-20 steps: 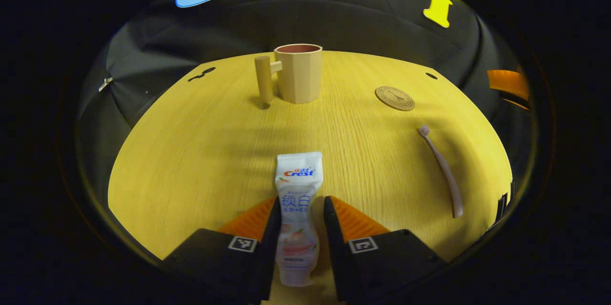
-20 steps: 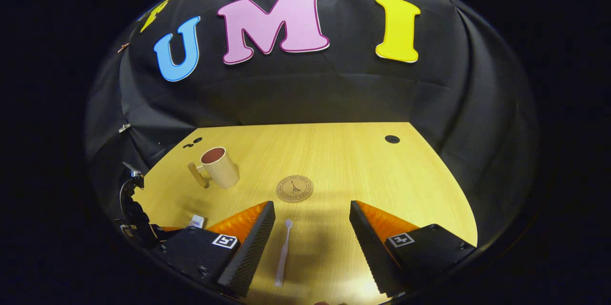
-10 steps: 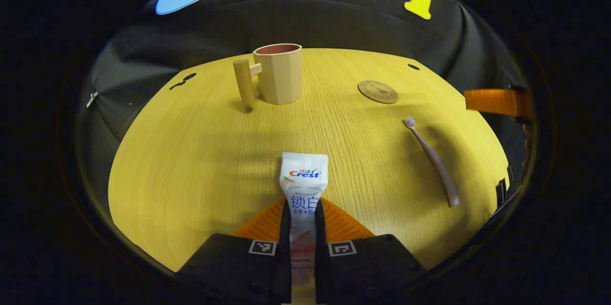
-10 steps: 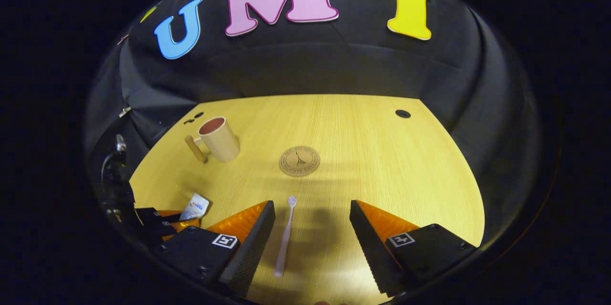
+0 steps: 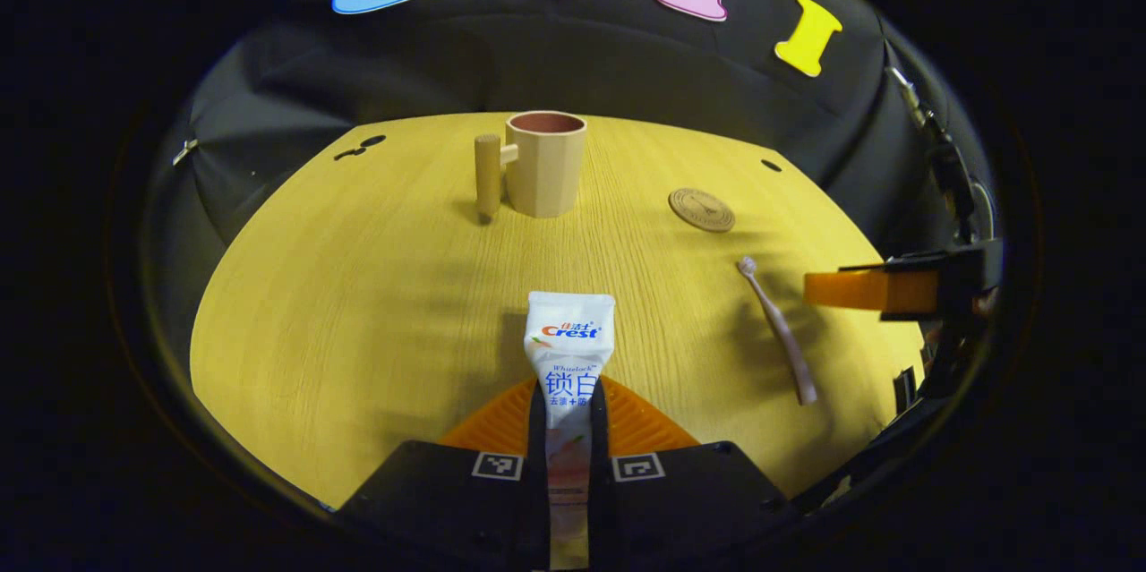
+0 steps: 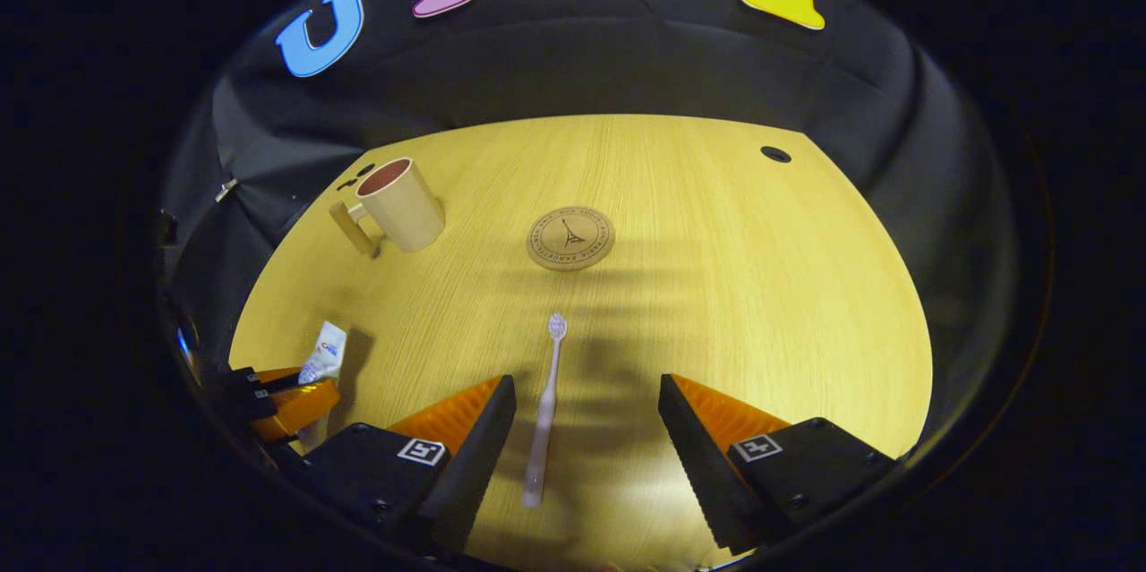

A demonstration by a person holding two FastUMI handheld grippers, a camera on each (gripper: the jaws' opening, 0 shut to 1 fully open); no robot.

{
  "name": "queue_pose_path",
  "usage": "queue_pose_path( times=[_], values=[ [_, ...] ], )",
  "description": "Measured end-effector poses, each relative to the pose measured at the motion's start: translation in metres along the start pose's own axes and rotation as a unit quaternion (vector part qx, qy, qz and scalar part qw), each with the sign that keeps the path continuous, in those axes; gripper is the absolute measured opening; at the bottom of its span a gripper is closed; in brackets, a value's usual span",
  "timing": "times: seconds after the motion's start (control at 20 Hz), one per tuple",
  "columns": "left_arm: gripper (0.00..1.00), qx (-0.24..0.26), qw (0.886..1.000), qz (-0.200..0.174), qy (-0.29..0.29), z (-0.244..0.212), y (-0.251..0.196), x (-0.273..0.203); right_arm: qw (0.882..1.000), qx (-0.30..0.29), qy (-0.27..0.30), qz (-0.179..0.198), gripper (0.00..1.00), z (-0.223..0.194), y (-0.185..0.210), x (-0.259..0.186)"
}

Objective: Put the toothbrush and toothpaste on the desktop into the cup, then pick up the cup and place it on the coaster on the desktop.

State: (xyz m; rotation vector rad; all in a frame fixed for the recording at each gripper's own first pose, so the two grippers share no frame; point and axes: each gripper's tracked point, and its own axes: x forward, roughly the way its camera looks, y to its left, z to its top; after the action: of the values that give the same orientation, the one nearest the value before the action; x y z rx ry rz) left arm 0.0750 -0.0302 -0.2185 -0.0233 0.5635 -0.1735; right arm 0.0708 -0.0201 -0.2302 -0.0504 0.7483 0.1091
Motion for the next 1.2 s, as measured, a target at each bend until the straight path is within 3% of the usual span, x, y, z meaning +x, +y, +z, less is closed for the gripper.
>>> queue_pose_path(
  times=[0.3,0.75,0.8,0.85,0.9,0.95,1.0,1.05,1.1,1.2],
  values=[
    [0.22,-0.043,0.999,0.025,-0.014,0.000,0.010,-0.025,0.999,-0.003,0.049,-0.008,0.99,-0.024,0.015,0.020],
    [0.22,-0.027,0.999,0.035,-0.027,-0.003,0.026,-0.047,0.996,-0.017,0.073,-0.045,0.97,-0.046,0.016,0.030],
    [0.22,-0.027,0.999,0.034,-0.028,-0.004,0.027,-0.047,0.996,-0.011,0.075,-0.048,0.90,-0.046,0.019,0.030],
    [0.22,-0.027,0.999,0.032,-0.028,-0.005,0.027,-0.049,0.996,-0.007,0.076,-0.051,0.67,-0.047,0.021,0.029],
    [0.22,-0.028,0.999,0.030,-0.029,-0.006,0.028,-0.050,0.995,-0.004,0.080,-0.054,0.67,-0.047,0.022,0.027],
    [0.22,-0.028,0.999,0.027,-0.030,-0.006,0.027,-0.051,0.995,-0.005,0.083,-0.052,0.52,-0.048,0.024,0.028],
    [0.22,-0.026,0.999,0.026,-0.031,-0.007,0.027,-0.052,0.995,-0.010,0.085,-0.050,0.46,-0.048,0.026,0.027],
    [0.22,-0.024,0.999,0.025,-0.030,-0.008,0.028,-0.053,0.995,-0.014,0.085,-0.050,0.31,-0.048,0.026,0.028],
    [0.27,-0.022,0.999,0.024,-0.029,-0.010,0.028,-0.053,0.995,-0.018,0.087,-0.048,0.27,-0.048,0.028,0.027],
    [0.22,-0.020,0.999,0.023,-0.030,-0.010,0.029,-0.056,0.995,-0.011,0.091,-0.035,0.25,-0.048,0.032,0.031]
  ],
)
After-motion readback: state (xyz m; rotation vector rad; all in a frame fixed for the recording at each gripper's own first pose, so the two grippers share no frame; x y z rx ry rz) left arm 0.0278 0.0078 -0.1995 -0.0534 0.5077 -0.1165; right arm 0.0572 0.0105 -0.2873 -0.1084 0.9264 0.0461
